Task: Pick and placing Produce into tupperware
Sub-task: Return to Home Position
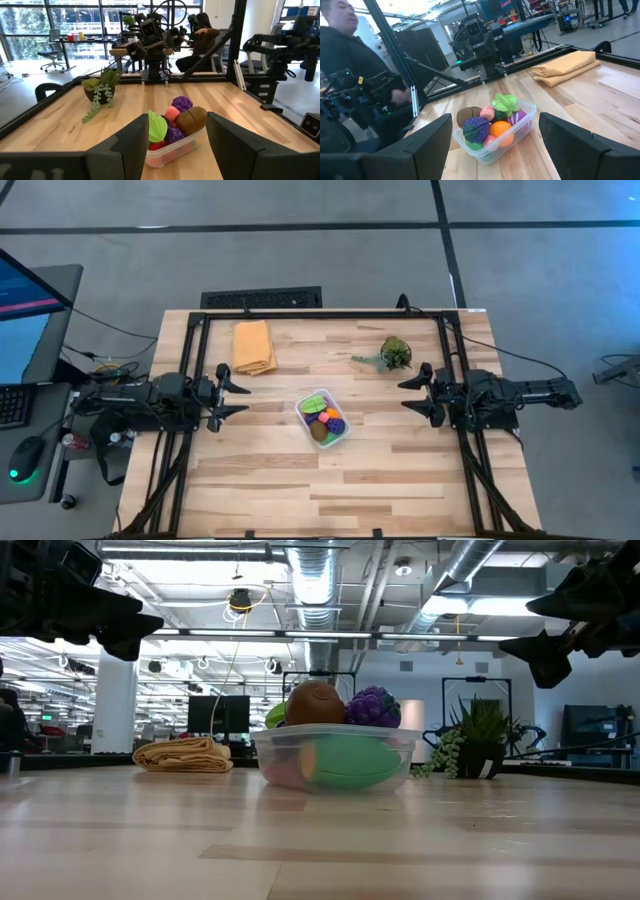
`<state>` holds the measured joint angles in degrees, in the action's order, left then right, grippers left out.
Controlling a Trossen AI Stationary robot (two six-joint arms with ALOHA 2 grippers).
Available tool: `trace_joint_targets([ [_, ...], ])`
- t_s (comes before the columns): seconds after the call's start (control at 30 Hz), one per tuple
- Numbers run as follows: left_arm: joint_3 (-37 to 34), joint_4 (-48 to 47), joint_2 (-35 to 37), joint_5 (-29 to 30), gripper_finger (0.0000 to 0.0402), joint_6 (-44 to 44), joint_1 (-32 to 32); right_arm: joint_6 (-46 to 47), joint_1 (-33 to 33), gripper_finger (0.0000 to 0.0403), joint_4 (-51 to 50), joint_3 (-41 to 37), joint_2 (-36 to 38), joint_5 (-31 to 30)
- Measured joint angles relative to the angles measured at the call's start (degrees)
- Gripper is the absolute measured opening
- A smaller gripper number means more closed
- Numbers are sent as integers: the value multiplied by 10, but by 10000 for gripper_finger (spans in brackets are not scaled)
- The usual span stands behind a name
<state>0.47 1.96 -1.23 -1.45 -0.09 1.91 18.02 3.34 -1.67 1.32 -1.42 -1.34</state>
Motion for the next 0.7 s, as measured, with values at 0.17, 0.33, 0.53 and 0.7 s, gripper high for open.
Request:
trace_joint_targets([
  [0.17, 0, 0, 0, 0, 190, -4, 0, 0, 0, 322, 0, 0, 0, 0],
  [0.33, 0, 0, 0, 0, 190, 1, 0, 0, 0, 322, 0, 0, 0, 0],
  [0.53, 0, 0, 0, 0, 190, 3, 0, 0, 0, 322, 0, 0, 0, 0],
  [0.7, 0, 0, 0, 0, 190, -3, 0, 0, 0, 322, 0, 0, 0, 0],
])
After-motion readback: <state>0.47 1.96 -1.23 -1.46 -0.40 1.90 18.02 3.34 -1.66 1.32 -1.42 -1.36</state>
